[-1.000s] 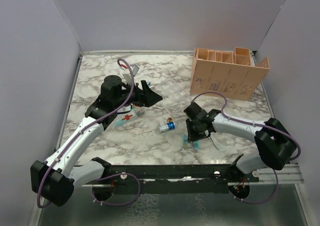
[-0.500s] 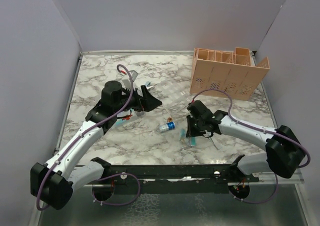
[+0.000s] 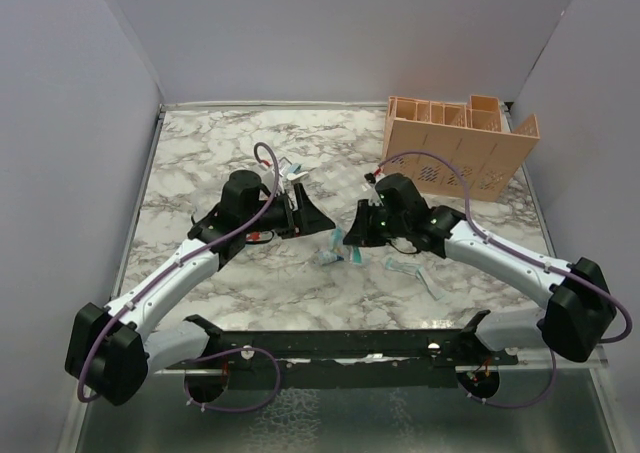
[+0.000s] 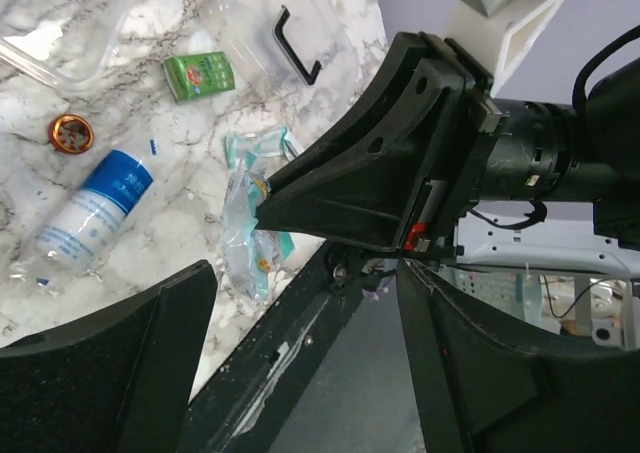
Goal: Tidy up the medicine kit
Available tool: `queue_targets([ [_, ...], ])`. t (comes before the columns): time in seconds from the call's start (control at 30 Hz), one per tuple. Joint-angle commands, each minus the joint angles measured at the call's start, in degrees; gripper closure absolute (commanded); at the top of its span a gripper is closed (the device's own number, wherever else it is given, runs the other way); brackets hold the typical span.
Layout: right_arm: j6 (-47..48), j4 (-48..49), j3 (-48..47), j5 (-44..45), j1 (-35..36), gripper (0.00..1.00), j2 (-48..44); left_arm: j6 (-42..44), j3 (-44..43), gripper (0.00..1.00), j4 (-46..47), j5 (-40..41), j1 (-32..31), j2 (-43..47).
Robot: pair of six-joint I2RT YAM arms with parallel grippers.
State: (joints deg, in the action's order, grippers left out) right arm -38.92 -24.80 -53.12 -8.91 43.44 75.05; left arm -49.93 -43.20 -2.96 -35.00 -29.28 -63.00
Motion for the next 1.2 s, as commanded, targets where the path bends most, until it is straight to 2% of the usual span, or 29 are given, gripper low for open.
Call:
queue_targets([
  [0.0, 2.9, 6.1, -2.8, -7.1, 0.4, 0.87, 1.5, -3.0, 0.3, 0.28, 2.7, -2.9, -0.7, -1.4],
  [0.13, 3.1, 9.2, -2.9, -11.0, 0.4, 0.86, 1.7, -2.4, -1.1, 0.4, 1.4, -4.2, -1.8, -3.3],
  [0.3, 2.5, 11.7, -2.3, -12.0, 0.5, 0.86, 1.6, 1.7, -2.8, 0.5, -6.3, 0.2, -2.3, -3.8],
  [0.43, 2.9, 11.7, -2.9, -12.2, 0.5, 0.86, 2.4, 3.0, -3.3, 0.59, -8.1, 0.8, -2.4, -4.1],
  [0.57, 3.4, 12.0, -3.2, -12.0, 0.4, 0.86, 2.8, 3.7, -3.7, 0.59, -9.4, 1.6, -2.3, -4.5],
  [0.7, 4.3, 12.0, -3.5, -11.6, 0.5, 0.86, 3.4, 6.7, -5.7, 0.48, -14.3, 4.5, -2.4, -5.2],
  [0.8, 4.7, 12.3, -3.7, -11.4, 0.4, 0.86, 3.6, 8.5, -7.0, 0.45, -16.7, 6.9, -2.3, -5.5],
  [0.9, 5.1, 12.5, -3.9, -11.1, 0.4, 0.86, 3.9, 9.1, -7.7, 0.46, -17.6, 7.4, -2.2, -5.9],
  [1.07, 6.1, 13.1, -4.2, -10.5, 0.5, 0.86, 4.2, 10.0, -8.8, 0.52, -19.4, 8.8, -2.1, -6.8],
  [1.17, 6.8, 12.6, -4.5, -9.2, 0.4, 0.86, 4.6, 10.7, -10.1, 0.53, -21.4, 11.9, -1.6, -6.9],
])
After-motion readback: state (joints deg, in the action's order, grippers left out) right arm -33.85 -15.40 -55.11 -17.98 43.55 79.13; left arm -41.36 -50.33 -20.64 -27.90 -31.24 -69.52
